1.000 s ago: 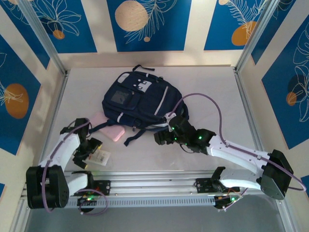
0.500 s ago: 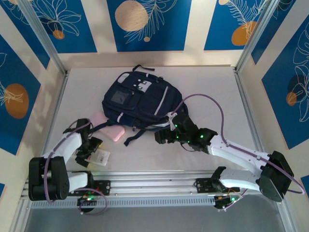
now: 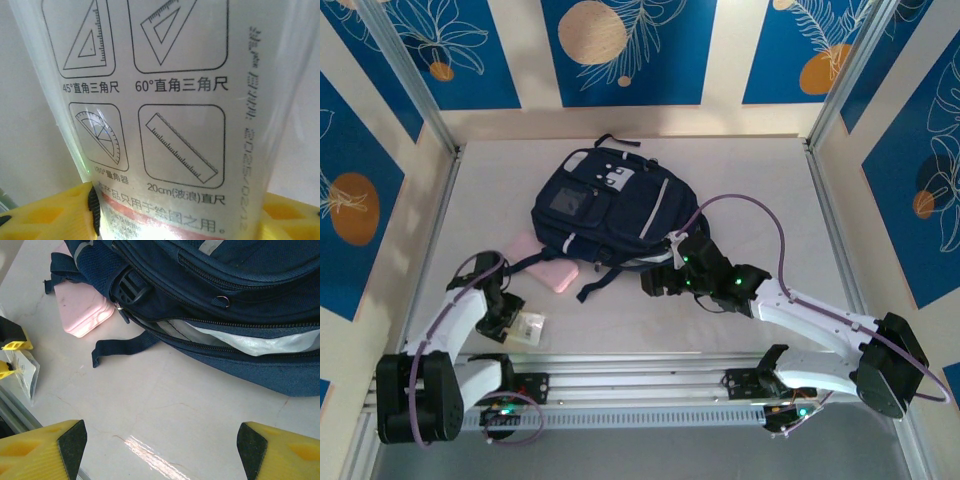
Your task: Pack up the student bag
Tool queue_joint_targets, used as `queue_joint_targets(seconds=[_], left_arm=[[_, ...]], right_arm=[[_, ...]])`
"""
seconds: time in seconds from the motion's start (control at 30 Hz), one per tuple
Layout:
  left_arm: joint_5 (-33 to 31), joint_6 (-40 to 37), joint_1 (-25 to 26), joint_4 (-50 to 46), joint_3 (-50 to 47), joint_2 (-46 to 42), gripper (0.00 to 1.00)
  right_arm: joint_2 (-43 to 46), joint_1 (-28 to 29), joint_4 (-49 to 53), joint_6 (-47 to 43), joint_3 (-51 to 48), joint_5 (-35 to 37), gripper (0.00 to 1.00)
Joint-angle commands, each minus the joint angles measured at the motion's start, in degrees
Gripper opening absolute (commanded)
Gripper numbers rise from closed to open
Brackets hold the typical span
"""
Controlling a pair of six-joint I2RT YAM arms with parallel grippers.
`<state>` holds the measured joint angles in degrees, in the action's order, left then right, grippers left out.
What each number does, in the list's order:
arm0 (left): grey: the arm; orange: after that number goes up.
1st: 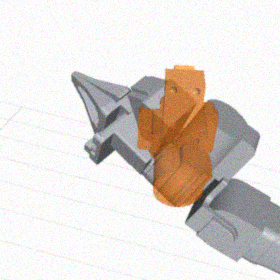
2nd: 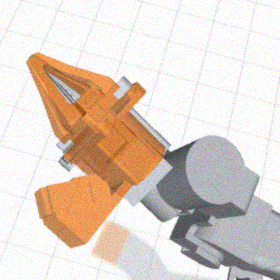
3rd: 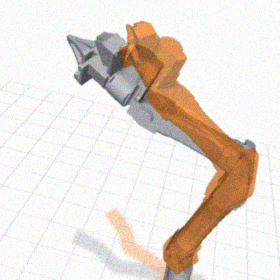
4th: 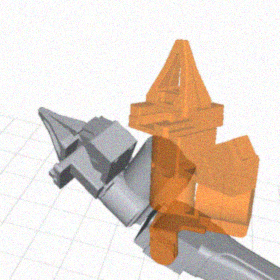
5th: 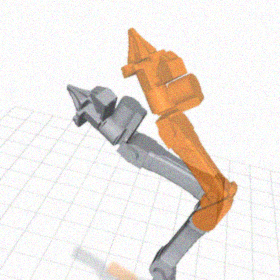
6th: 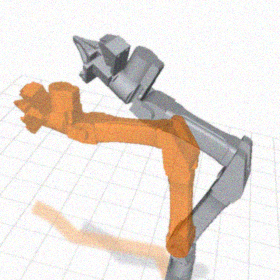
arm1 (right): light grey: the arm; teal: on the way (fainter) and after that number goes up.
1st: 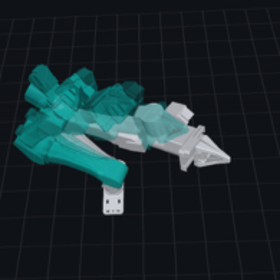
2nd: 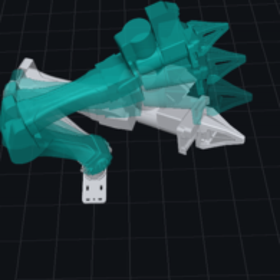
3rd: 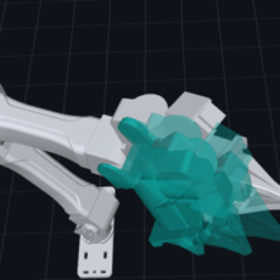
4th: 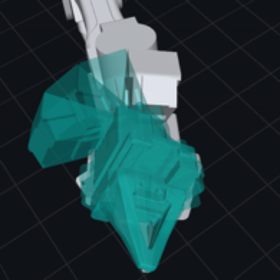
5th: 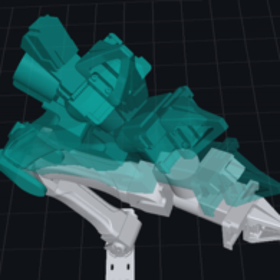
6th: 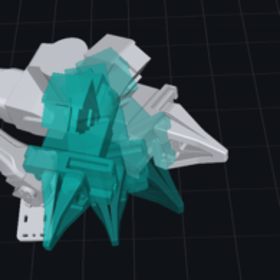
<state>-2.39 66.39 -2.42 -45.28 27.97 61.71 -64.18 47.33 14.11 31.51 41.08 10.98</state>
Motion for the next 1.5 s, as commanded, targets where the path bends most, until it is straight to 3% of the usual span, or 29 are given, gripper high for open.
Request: queue_joint_targets(seconds=[0.0,0.13,0.23,0.3,0.47,0.67,1.07,1.17,1.23,1.3,1.37,1.47], left_arm=[[3.52,1.73,-0.49,3.98,-2.84,-1.24,0.58],[4.61,2.17,-0.47,3.24,-2.74,-3.65,0.58],[4.99,2.27,-0.43,3.01,-2.74,-4.87,0.58],[5.37,2.25,-0.44,3.09,-2.83,-5.49,0.58],[6.17,2.38,-0.48,2.89,-3.14,-7.09,0.58],[7.04,2.59,-0.46,2.49,-3.74,-8.92,0.6],[7.05,1.68,-0.44,0.88,-3.62,-11.35,0.6],[7.4,1.64,-0.49,0.82,-3.53,-11.53,0.6],[7.82,1.65,-0.47,0.77,-3.29,-11.87,0.61],[8.32,1.3,-0.45,0.49,-2.57,-12.39,0.67],[9.01,0.18,-0.42,-0.43,-1.0,-13.06,0.77],[10.5,-2.3,-0.48,-1.69,2.48,-14.36,0.86]], right_arm=[[0.75,-0.22,-1.54,0.64,-0.3,-2.86,0.8],[-1.55,0.26,-8.99,-1.62,-0.28,-20.19,0.79],[-8.04,1.28,-13.11,-1.27,3.02,-33.06,0.79],[-13.99,2.93,-13.05,-1.8,7.1,-37.47,0.79],[-30.4,8.65,-10.79,-5.39,18.9,-39.0,0.79],[-47.21,11.17,-9.34,-7.01,32.23,-40.65,0.78],[-65.67,14.96,-9.92,-5.27,47.69,-47.73,0.68],[-67.18,15.5,-9.76,-4.72,49.82,-47.99,0.58],[-67.39,15.42,-10.35,-3.95,50.09,-47.76,0.44],[-67.01,14.87,-10.69,-3.4,49.64,-46.96,0.25],[-65.92,14.1,-12.38,-2.44,47.73,-46.35,0.11],[-63.6,12.65,-15.13,-1.15,44.19,-46.56,0.01]])
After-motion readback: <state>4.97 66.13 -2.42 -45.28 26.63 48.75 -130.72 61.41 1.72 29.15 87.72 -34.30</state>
